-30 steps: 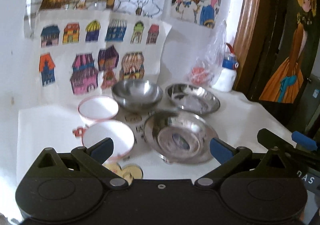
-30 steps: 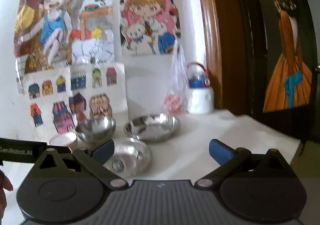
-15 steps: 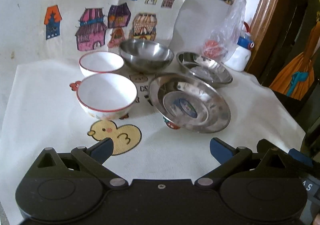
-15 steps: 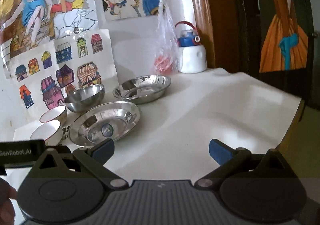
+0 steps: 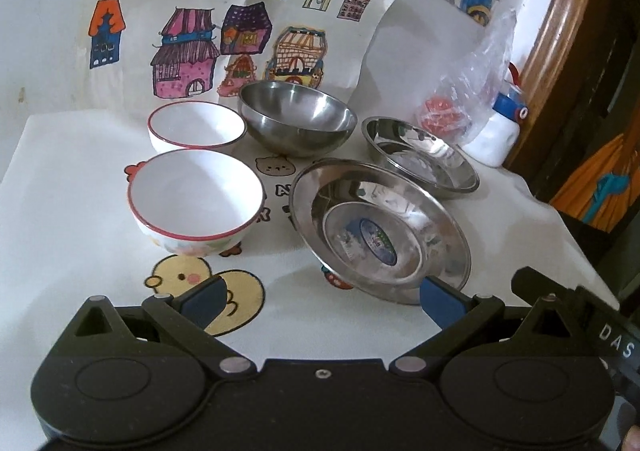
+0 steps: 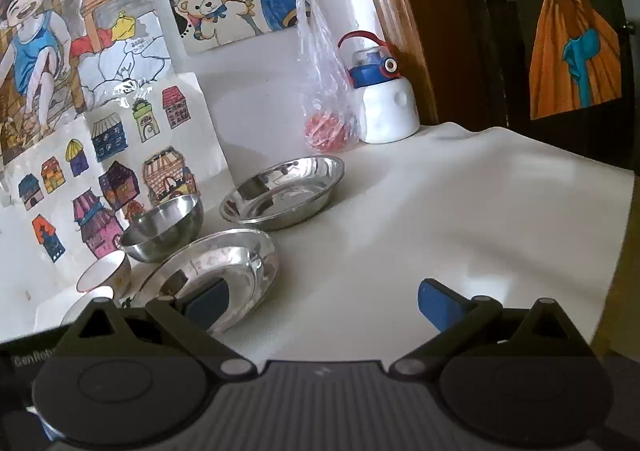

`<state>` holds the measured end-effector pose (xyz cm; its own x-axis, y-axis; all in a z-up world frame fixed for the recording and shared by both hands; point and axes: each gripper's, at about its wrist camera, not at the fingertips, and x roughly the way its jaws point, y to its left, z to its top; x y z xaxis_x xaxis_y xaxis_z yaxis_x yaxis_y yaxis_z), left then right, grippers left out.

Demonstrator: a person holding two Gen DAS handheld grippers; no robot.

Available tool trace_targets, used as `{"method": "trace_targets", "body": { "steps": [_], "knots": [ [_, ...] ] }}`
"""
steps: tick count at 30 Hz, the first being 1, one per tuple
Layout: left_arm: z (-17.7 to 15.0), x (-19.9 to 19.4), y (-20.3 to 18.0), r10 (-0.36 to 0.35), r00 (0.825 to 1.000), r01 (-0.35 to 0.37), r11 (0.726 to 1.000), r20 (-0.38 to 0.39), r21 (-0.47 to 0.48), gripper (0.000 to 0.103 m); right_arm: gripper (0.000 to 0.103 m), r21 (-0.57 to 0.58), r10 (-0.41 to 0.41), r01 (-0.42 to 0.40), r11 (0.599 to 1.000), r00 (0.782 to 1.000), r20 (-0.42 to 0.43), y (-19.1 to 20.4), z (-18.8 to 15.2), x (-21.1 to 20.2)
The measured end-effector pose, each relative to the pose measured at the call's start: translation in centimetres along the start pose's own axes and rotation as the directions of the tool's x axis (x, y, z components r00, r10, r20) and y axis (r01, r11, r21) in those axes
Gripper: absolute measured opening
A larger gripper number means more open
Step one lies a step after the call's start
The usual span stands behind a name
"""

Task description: Organize plates and bowls

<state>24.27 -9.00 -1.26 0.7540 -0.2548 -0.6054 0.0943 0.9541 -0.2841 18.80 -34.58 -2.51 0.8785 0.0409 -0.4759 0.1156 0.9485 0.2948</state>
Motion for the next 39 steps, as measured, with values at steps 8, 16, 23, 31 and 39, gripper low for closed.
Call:
{"method": "trace_targets", "body": {
  "steps": [8,16,23,31,39],
  "knots": [
    [-0.1,1.1,0.2,0.016,0.999,-0.015,0.999,0.046,-0.032,0.102,0.1,0.032,0.024,-0.024,0.999,1.0,-0.018,-0.2,0.6,2.7],
    [-0.4,1.4,0.6,0.022,0.995,-0.018,0.999,0.093,-0.043,0.099,0.093,0.057,0.062,-0.06,0.997,0.997,-0.04,0.0,0.8,4.6],
    [-0.4,1.5,0.6,0.015,0.994,-0.011,0.999,0.112,-0.041,0.088,0.074,0.073,0.129,-0.124,0.99,0.989,-0.066,0.4,0.5,5.8],
    [-0.4,1.6,0.7,-0.014,0.993,0.019,0.999,0.121,-0.04,0.065,0.043,0.112,0.171,-0.161,0.981,0.981,-0.088,0.2,0.6,6.5],
    [-0.5,1.9,0.6,-0.026,0.993,0.03,0.999,0.111,-0.028,0.038,0.023,0.105,0.181,-0.17,0.98,0.978,-0.103,0.4,0.7,6.8]
  ]
}}
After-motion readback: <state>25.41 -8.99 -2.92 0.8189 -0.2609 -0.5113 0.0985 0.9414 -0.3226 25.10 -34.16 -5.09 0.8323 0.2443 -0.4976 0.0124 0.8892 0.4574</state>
